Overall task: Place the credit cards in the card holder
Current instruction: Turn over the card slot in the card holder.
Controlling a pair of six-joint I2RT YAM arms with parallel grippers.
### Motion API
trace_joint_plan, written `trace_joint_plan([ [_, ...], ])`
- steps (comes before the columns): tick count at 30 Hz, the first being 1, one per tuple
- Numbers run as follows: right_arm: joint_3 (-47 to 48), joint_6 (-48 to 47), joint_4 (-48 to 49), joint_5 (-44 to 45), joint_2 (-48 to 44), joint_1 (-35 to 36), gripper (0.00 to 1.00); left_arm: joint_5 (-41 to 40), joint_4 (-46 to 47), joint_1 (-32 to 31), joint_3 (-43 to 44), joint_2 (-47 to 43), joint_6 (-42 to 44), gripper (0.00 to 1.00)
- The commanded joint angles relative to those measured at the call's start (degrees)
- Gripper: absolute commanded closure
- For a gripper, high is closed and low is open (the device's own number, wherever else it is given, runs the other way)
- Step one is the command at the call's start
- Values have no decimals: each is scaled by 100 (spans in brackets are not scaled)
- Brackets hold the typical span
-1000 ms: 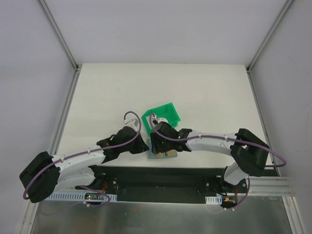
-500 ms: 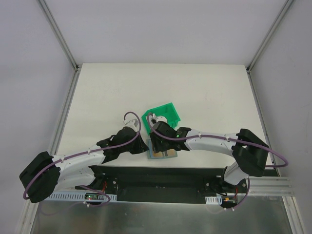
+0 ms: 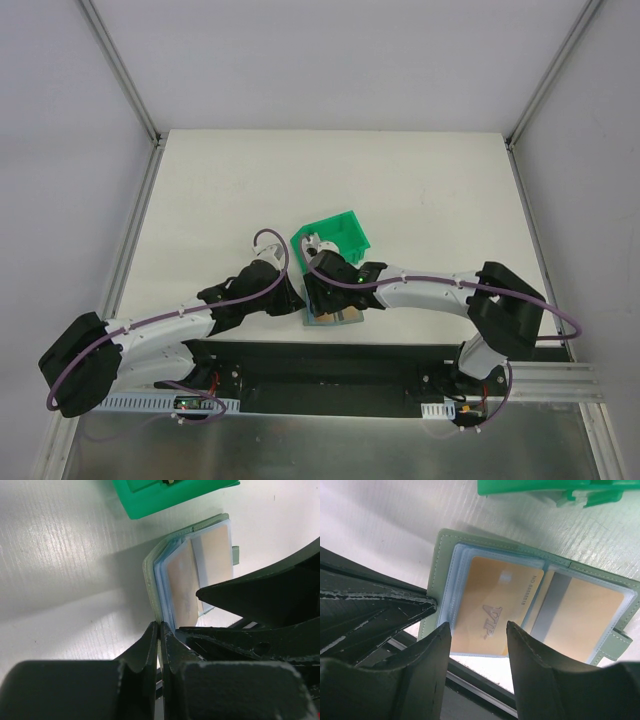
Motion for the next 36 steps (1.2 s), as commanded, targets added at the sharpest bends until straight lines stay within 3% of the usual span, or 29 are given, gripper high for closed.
trace_joint_plan([
  [1, 165, 0, 15, -6, 68, 36, 49, 3, 123, 46, -41, -143, -6, 100],
  [36, 95, 44, -987, 960, -802, 27, 52, -85, 114, 55, -146, -205, -50, 100],
])
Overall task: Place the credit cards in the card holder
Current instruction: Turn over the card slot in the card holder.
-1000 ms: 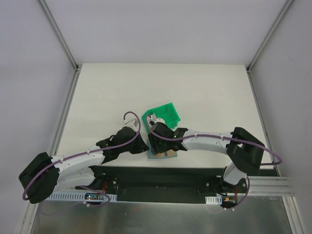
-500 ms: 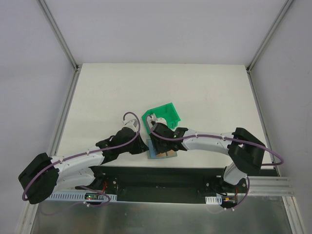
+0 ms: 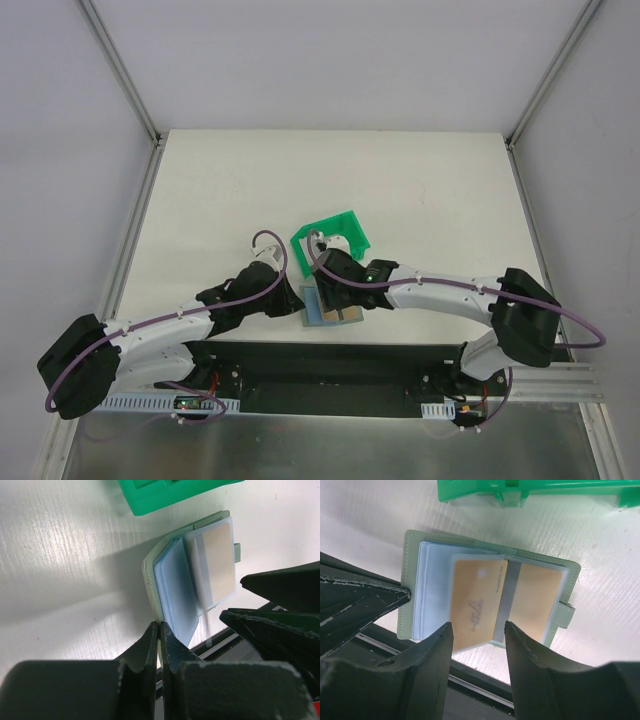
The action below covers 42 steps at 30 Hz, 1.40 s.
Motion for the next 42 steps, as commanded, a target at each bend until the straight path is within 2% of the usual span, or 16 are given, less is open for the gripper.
trace_joint_plan([
  [1, -76, 61, -209, 213, -374, -45, 52, -77, 88, 55, -63, -115, -24, 100],
  [7, -401, 167, -209, 248, -611, -160, 53, -103, 62, 46, -63, -141, -41, 100],
  [11, -463, 141, 212, -67, -629, -169, 52, -94, 62, 46, -63, -168, -33, 100],
  [19, -129, 158, 906, -797, 100, -160, 50, -85, 53, 55, -46, -141, -15, 100],
  [42, 143, 141, 776, -929, 636, -133, 48, -156, 62, 46, -98, -229, -15, 100],
])
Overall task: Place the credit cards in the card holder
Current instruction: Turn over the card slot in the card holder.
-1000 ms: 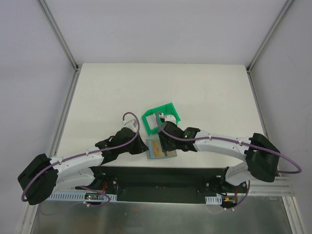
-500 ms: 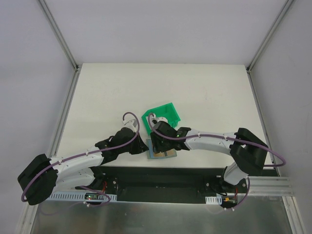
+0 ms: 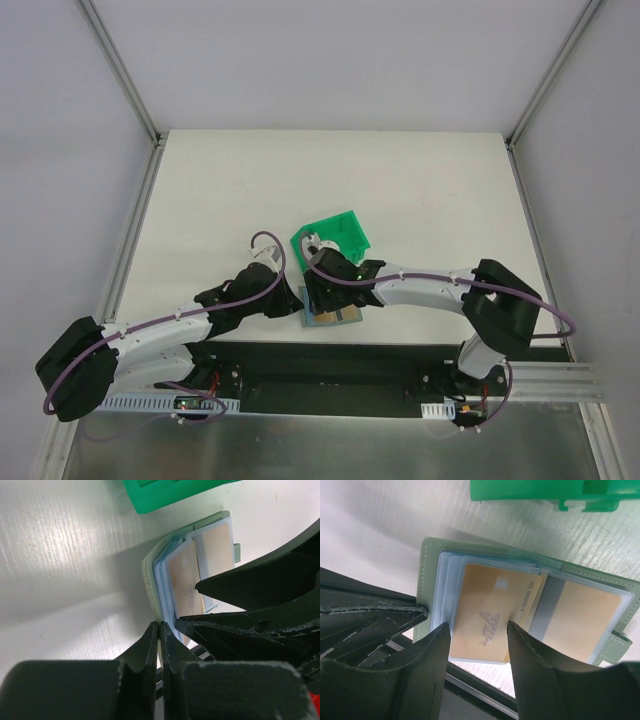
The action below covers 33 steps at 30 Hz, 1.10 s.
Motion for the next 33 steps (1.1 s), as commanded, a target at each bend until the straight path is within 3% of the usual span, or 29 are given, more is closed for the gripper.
trace_joint_plan([
  [1, 266, 31, -96, 21, 88, 59, 48, -121, 66, 46, -24, -107, -13, 100],
  [13, 1083, -145, -1511, 1041, 422, 375, 51, -112, 66, 55, -24, -230, -31, 100],
  [33, 670, 40, -870, 865, -87, 384, 54, -173, 49, 46, -112, -344, -57, 100],
])
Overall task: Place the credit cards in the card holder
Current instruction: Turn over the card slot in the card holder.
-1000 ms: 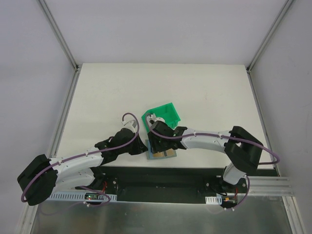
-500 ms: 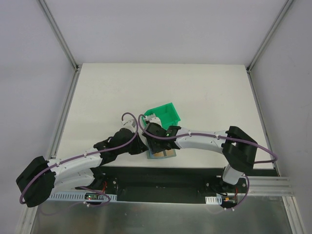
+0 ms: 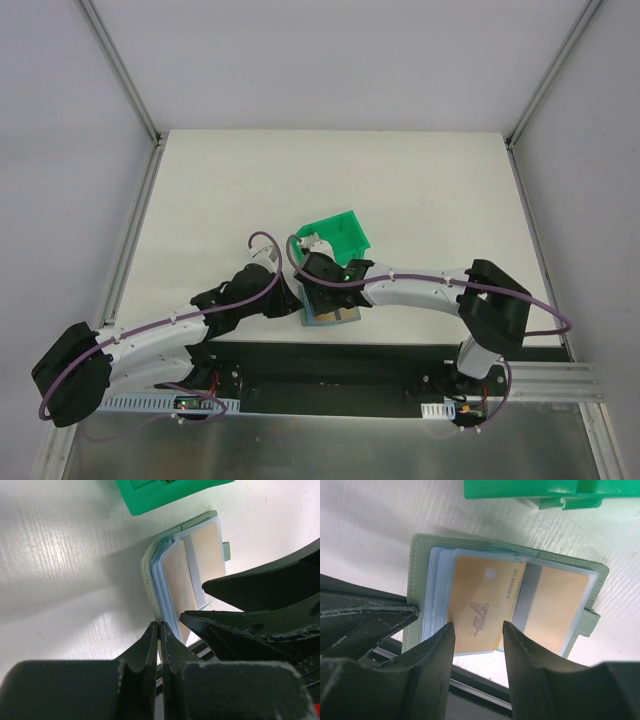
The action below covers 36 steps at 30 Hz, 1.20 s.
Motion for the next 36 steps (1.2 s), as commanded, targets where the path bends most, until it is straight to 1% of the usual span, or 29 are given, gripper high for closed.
trace_joint_plan([
  [1, -127, 106, 256, -16, -455, -5, 54, -167, 55, 55, -46, -106, -46, 100],
  [9, -321, 194, 581, -314, -473, -66, 53, -176, 55, 55, -55, -97, -55, 100],
  [17, -304, 194, 651, -472, -297, -84, 53, -176, 55, 55, -37, -123, -64, 100],
  [36, -383, 220, 608, -438, -253, -137, 52, -184, 55, 55, -55, -132, -73, 100],
])
